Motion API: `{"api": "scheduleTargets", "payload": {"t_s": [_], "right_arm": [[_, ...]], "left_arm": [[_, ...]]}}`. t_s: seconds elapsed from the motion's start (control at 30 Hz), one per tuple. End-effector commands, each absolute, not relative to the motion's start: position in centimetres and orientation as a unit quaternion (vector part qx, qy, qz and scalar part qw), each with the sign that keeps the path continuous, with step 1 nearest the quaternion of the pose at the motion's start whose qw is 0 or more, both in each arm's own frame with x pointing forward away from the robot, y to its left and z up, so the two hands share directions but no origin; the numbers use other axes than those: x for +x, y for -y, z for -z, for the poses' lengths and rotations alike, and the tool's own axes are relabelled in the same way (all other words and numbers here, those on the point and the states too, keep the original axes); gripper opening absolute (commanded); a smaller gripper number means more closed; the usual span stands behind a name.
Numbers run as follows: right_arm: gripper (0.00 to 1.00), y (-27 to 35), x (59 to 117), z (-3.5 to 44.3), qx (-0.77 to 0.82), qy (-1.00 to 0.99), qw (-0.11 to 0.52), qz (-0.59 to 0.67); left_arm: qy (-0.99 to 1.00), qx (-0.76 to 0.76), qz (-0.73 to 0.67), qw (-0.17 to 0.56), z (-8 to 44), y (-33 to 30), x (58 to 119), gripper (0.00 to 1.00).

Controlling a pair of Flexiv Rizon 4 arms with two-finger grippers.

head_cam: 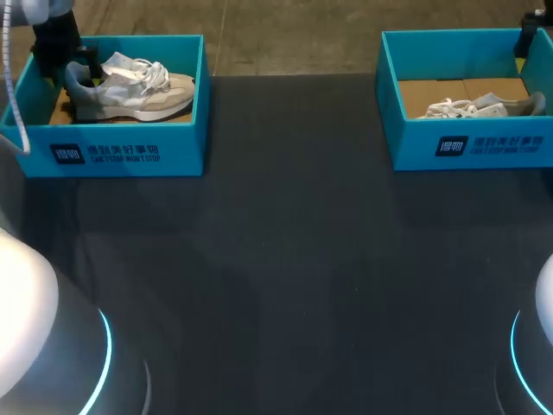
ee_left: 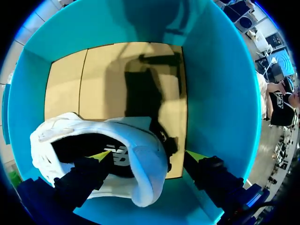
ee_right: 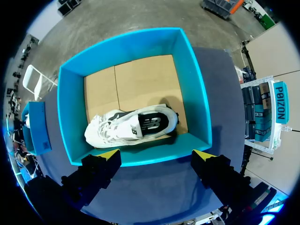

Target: Take the shoe out of the shoebox, open the shoe tongue, remove and reinsert the insole, then place the shoe into the shoebox

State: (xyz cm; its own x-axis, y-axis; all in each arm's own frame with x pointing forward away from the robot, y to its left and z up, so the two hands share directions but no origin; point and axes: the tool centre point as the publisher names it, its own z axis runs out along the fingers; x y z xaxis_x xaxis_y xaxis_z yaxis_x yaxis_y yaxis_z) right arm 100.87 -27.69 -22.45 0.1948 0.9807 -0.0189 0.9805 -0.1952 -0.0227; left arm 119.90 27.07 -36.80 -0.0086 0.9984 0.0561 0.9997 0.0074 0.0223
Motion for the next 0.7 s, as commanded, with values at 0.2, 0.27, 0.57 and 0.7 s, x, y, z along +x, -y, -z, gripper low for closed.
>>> {"api": "scheduleTargets", "payload": {"t_s": [0.2,0.27,0.57,0.7], "right_arm": [[1.0,27.7,100.8,22.4,-0.773,0.634,0.002,-0.015],[1.0,27.7,100.8,22.4,-0.773,0.634,0.002,-0.015],[1.0,27.7,100.8,22.4,-0.773,0.634,0.002,-0.015],[1.0,27.7,100.8,22.4,-0.773,0.634,0.002,-0.015]], "left_arm": [[0.714,-0.7,0.01,0.035,38.2,-27.5,121.3,1.0],[0.714,-0.699,0.008,0.038,38.5,-27.7,121.3,1.0],[0.716,-0.697,-0.004,0.04,39.0,-28.1,120.6,0.83],[0.715,-0.698,-0.006,0.042,39.2,-28.1,120.1,0.46]]}}
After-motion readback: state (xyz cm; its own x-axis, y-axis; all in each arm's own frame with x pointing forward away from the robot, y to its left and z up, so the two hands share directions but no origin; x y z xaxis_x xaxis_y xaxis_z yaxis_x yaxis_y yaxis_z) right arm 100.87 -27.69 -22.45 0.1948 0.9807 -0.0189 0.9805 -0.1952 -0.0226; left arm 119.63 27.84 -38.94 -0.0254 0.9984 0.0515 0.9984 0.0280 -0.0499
